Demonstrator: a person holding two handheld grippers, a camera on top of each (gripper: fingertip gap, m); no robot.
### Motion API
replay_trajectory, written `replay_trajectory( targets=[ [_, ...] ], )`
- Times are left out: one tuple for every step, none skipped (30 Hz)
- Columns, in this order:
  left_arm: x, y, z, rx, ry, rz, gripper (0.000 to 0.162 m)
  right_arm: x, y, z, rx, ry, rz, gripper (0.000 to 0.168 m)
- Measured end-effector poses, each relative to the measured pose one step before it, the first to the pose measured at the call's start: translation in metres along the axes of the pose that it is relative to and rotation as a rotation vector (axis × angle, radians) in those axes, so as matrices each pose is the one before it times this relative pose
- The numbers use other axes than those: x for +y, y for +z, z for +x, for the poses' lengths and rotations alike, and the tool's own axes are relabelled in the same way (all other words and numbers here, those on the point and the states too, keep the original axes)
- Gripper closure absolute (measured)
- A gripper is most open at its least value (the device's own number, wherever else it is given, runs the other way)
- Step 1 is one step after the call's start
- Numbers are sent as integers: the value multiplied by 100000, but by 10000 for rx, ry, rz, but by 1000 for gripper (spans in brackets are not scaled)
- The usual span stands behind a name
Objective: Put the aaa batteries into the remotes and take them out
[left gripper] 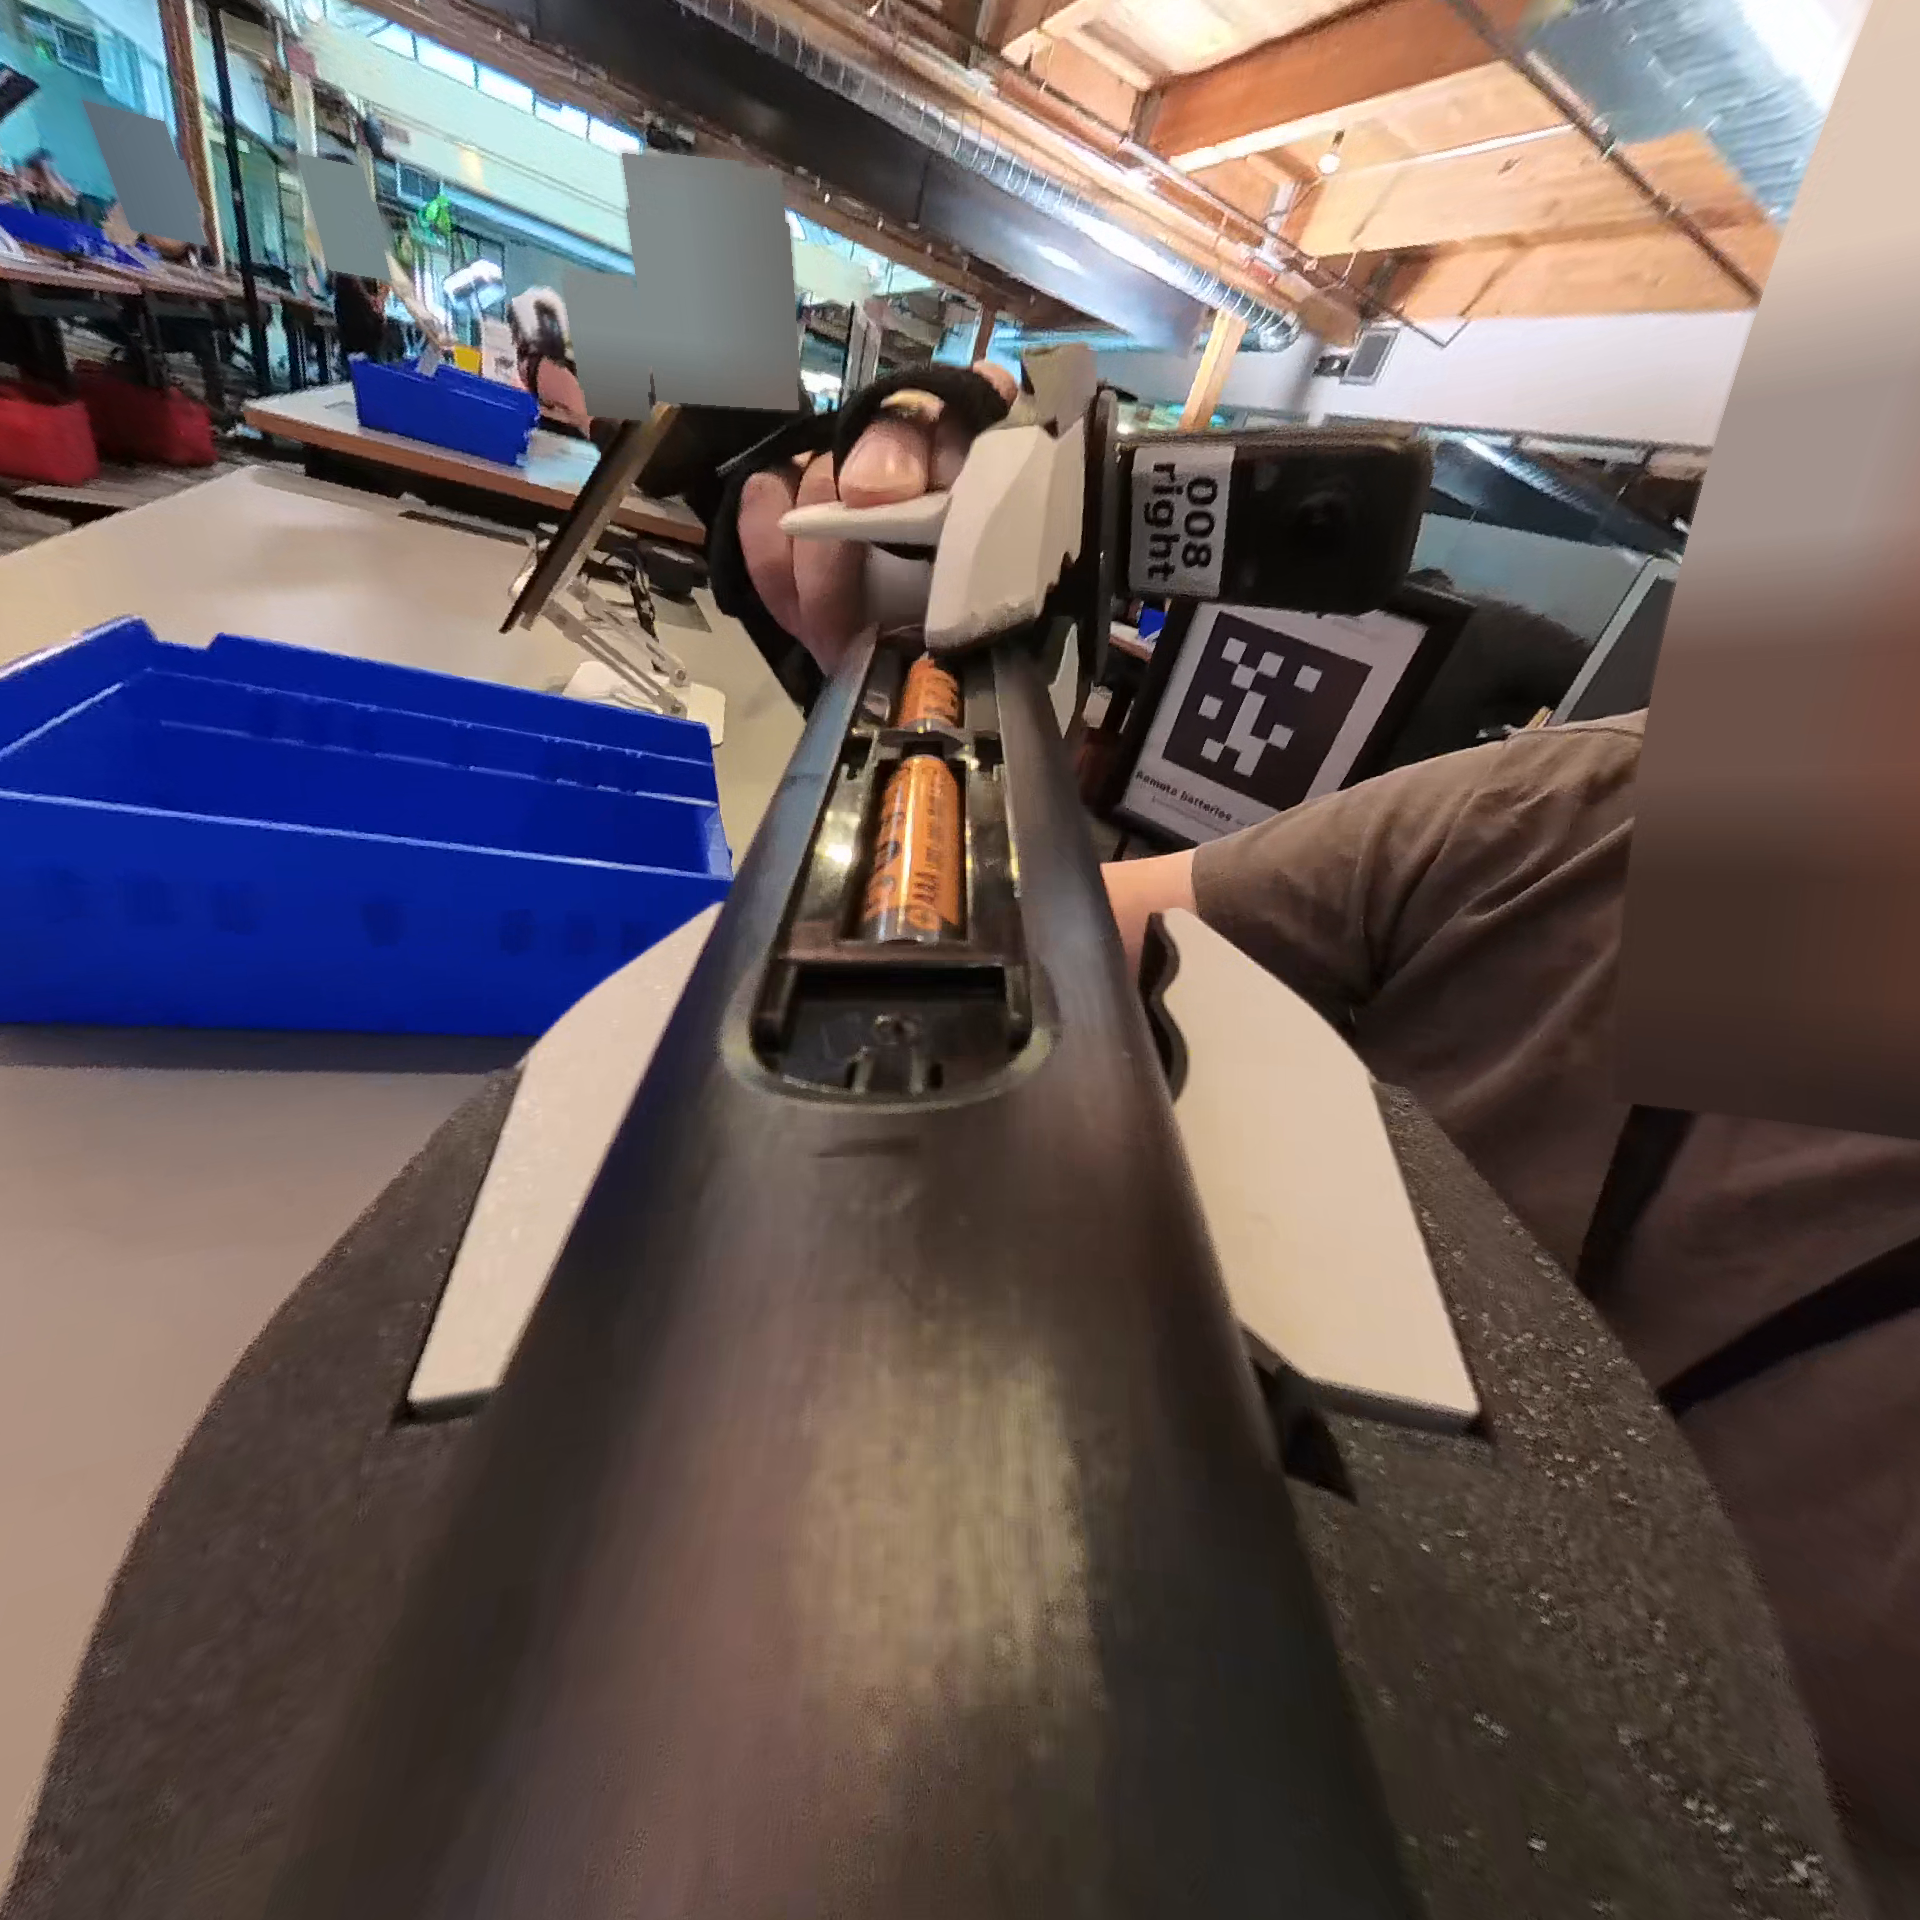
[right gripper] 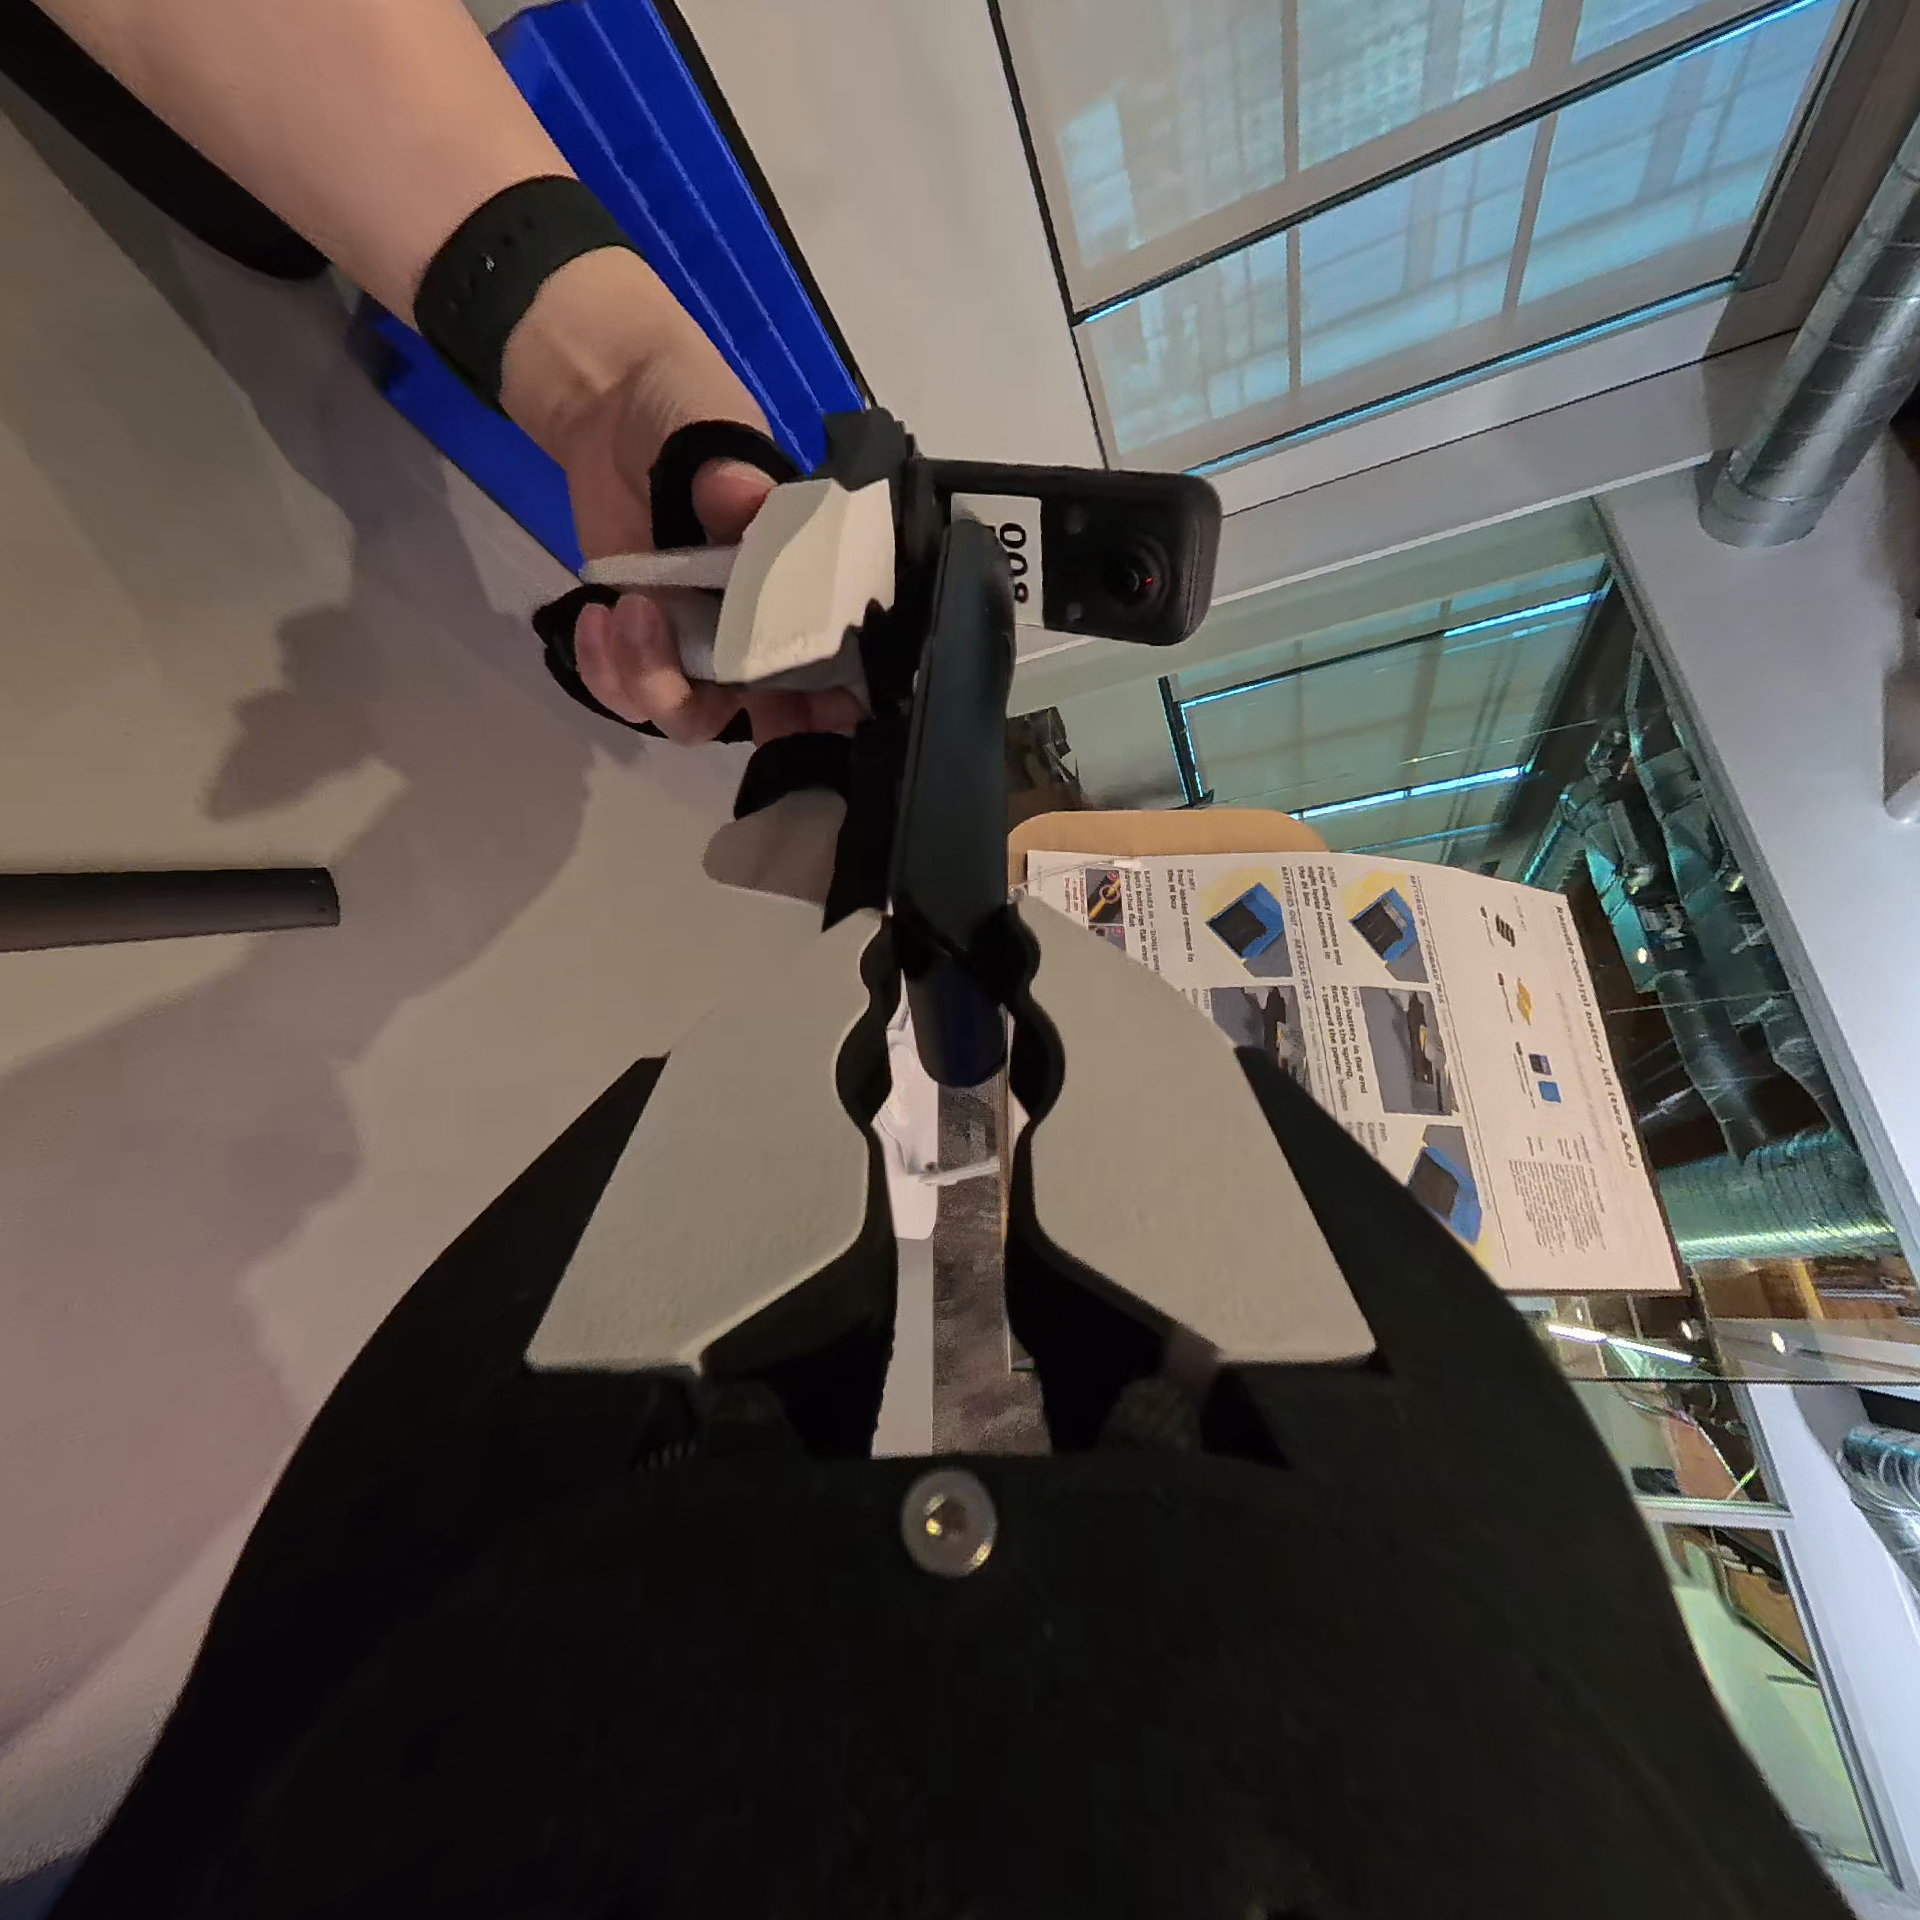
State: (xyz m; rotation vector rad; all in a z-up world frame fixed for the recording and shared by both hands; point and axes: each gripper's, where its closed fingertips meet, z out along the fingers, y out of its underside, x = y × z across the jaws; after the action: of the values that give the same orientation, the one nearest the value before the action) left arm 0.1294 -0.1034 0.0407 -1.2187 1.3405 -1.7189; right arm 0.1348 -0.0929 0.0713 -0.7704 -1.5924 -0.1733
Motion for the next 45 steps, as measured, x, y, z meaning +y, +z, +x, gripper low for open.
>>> replay_trajectory(
  targets=[
    [-268,-105,168,136,30,228,96,-143,60,-37,-1,10,61,149],
    [-277,-73,205,163,15,222,97,-127,64,-28,14,3,65,149],
    [-130,-56,119,76,94,130,101,-80,59,-42,7,-4,49,149],
    [106,-4,-49,-43,126,-50,105,-76,51,-43,-8,8,35,149],
    [293,49,-34,-49,153,-182,107,-66,50,-50,-14,13,37,149],
    [294,122,24,-32,229,-167,109,-105,31,-68,-14,9,65,149],
    [-23,176,76,-36,276,70,112,-141,43,-56,-14,20,87,149],
    [-378,158,106,-30,215,348,111,-142,18,-30,6,-4,87,149],
    [-579,47,71,-30,168,439,109,-125,-37,47,42,-35,58,149],
    [-35,82,-130,-123,108,23,112,-69,-49,32,9,-25,11,149],
    [2,78,-24,-27,19,24,112,-20,-49,-7,-24,-27,-33,149],
    [-12,55,-45,-28,1,43,112,71,-43,6,-6,-44,-73,149],
    [24,50,-240,-150,28,37,114,93,-2,-25,-3,-50,-77,149],
    [-33,9,-46,-16,-52,32,114,54,10,-23,11,-52,-31,148],
    [11,22,48,43,-33,6,112,10,-14,-21,11,-58,-5,149],
    [100,3,-50,-23,28,-70,113,39,-9,-21,-2,-62,-37,149],
    [-7,-28,-248,-177,25,-27,107,0,-7,-17,10,-75,-27,149],
    [-138,-74,-676,-483,-18,77,94,-61,-16,-19,17,-104,8,148],
    [-8,-124,-507,-304,-16,-15,89,-43,-25,-19,1,-92,-21,149],
    [-124,-163,57,92,8,85,93,24,10,-27,-25,-12,-50,149],
    [-275,-162,259,189,64,232,100,19,24,2,-21,57,-15,149],
    [-17,-9,16,-18,126,46,103,2,20,-3,-8,54,35,149],
    [-65,10,88,16,135,91,105,-1,-25,-2,-8,40,46,149],
    [-44,24,12,-51,167,65,106,16,-56,21,-6,53,34,149],
    [-61,8,11,-40,112,62,108,-21,-72,42,-12,51,31,149],
    [-66,21,177,105,-8,44,112,-51,-90,43,-12,35,39,149],
    [-92,10,211,148,-69,55,113,-79,-83,60,4,31,40,149],
    [-114,-5,188,145,-78,101,114,-19,-47,80,18,35,0,148],
    [-46,-11,65,59,-73,52,114,58,-22,47,10,13,-46,148],
    [36,11,-50,-28,-10,11,115,95,-7,24,19,-28,-66,148],
    [63,3,-42,-16,-4,5,115,87,-10,47,39,-38,-50,148],
    [62,27,-24,24,-87,9,115,48,-14,58,23,15,-21,148],
    [74,26,-29,35,-151,-6,115,84,-2,26,-19,67,-45,148],
    [2,33,-64,2,-150,43,113,137,-6,28,-15,51,-85,148],
    [-12,30,-105,-40,-106,42,109,165,22,18,3,-2,-86,148],
    [51,29,-76,-36,-61,-23,106,176,38,-33,-10,-32,-81,148],
    [12,14,-1,-2,-10,-7,105,176,70,-59,-13,-24,-84,146],
    [-15,-9,-35,-27,-5,1,104,162,71,-39,-10,-1,-71,146],
    [-68,-29,-90,-52,-29,35,103,111,72,-12,-10,21,-49,145],
    [-165,-41,17,30,-69,130,102,78,46,-15,-22,46,-36,143],
    [-154,-43,60,85,-126,139,103,6,2,21,-2,48,5,144],
    [-28,-27,-77,12,-134,57,103,-77,-38,71,35,28,55,144],
    [41,-16,-46,23,-100,-17,102,-80,-79,102,50,12,46,144],
    [0,-6,15,31,-11,15,103,-57,-87,122,59,0,24,147],
    [-75,-22,2,-14,31,51,103,-72,-79,117,62,-5,27,147]
  ],
)
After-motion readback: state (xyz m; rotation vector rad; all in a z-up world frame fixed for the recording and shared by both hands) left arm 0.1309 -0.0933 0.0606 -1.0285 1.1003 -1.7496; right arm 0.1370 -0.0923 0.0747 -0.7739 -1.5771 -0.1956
